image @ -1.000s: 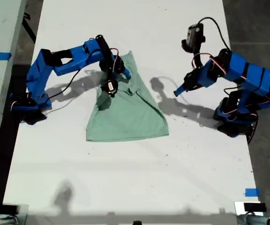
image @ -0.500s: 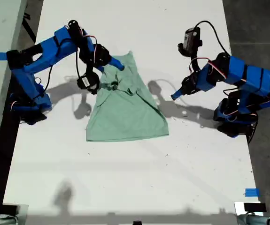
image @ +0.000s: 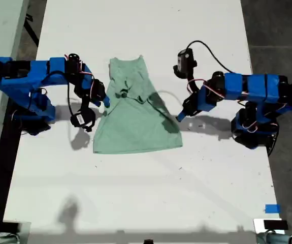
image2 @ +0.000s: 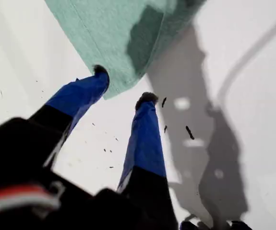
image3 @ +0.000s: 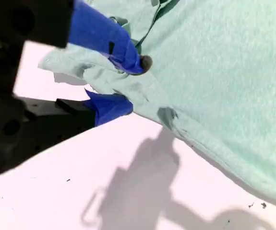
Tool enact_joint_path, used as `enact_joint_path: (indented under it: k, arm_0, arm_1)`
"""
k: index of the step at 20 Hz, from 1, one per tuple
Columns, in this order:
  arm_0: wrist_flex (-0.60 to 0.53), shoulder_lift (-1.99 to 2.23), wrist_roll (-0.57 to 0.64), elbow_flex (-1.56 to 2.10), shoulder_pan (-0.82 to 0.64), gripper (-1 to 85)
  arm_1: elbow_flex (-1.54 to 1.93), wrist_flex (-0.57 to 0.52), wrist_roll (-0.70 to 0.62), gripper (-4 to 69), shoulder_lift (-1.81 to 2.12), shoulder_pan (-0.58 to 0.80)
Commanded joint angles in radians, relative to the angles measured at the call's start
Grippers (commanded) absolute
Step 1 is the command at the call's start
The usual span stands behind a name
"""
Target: Fold tshirt
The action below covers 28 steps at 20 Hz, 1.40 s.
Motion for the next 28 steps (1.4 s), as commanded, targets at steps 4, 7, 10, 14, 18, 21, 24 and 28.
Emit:
enact_joint_path:
  k: [4, 7, 10, 14, 18, 21, 24, 28]
  arm_0:
    - [0.012, 0.064, -0.052, 0.021, 0.011, 15.3]
    - [0.015, 0.080, -0.071, 0.034, 0.015, 14.2]
    - [-0.020, 0.103, -0.061, 0.075, 0.017, 13.1]
    - [-0.040, 0.103, -0.060, 0.095, 0.028, 11.6]
    - [-0.044, 0.100, -0.061, 0.100, 0.031, 11.1]
    - [-0.044, 0.100, -0.066, 0.101, 0.032, 10.9]
    - [-0.044, 0.098, -0.066, 0.101, 0.032, 10.4]
    - [-0.046, 0.097, -0.067, 0.100, 0.037, 10.1]
  arm_1:
    - [0.034, -0.141, 0.020, 23.7, -0.103, -0.044]
    - [0.075, -0.207, 0.025, 24.3, -0.147, -0.044]
    - [0.077, -0.252, 0.025, 24.5, -0.221, -0.043]
    - [0.048, -0.284, 0.021, 24.0, -0.330, -0.034]
    - [-0.003, -0.288, 0.009, 18.5, -0.417, -0.032]
    - [-0.003, -0.293, 0.002, 4.3, -0.417, -0.025]
    - [-0.009, -0.287, -0.006, 0.9, -0.422, -0.025]
    - [-0.025, -0.262, -0.008, -0.2, -0.425, -0.029]
